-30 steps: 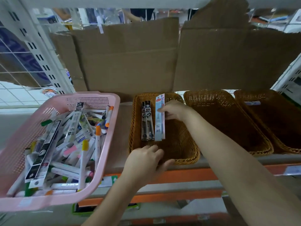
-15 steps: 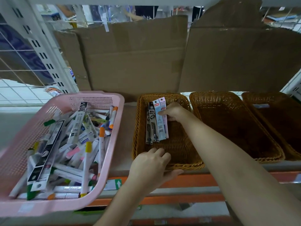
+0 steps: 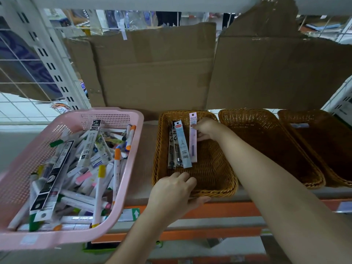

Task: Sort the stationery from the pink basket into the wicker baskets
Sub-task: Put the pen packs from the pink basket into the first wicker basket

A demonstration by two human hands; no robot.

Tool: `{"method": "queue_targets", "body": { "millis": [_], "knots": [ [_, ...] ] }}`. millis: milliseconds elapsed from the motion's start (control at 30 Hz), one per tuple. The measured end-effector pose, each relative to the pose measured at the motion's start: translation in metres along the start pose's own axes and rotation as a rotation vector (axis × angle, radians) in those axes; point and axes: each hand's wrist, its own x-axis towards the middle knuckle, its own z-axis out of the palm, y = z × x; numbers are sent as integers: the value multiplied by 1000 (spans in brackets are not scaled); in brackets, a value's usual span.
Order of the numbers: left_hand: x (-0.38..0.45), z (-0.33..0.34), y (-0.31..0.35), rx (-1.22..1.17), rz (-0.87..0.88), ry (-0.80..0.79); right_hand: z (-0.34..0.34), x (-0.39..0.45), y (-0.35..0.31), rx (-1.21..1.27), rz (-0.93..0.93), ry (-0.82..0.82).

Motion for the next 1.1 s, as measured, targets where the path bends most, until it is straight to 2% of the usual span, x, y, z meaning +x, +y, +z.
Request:
{"method": "queue_targets", "body": {
  "millis": [167, 333, 600, 800, 900, 1000, 1100],
  "knots": [
    [0, 0, 1, -6, -10, 10, -2, 1, -3, -156, -100, 93],
    [1, -4, 2, -18, -53, -33, 11, 4, 7, -237, -100, 86],
    [2, -5, 3, -41, -80, -65, 22, 16, 13, -416, -139, 180],
    [2, -6, 3, -27, -95, -107, 27, 14, 15, -640, -221, 300],
    [2, -6, 4, -37, -83, -117, 26, 8, 14, -673, -311, 371],
    [3, -8, 4, -10, -62, -125, 38, -1, 13, -648, -413, 348],
    [3, -8, 3, 12, -46, -138, 56, -7, 15, -673, -417, 252]
  ]
}}
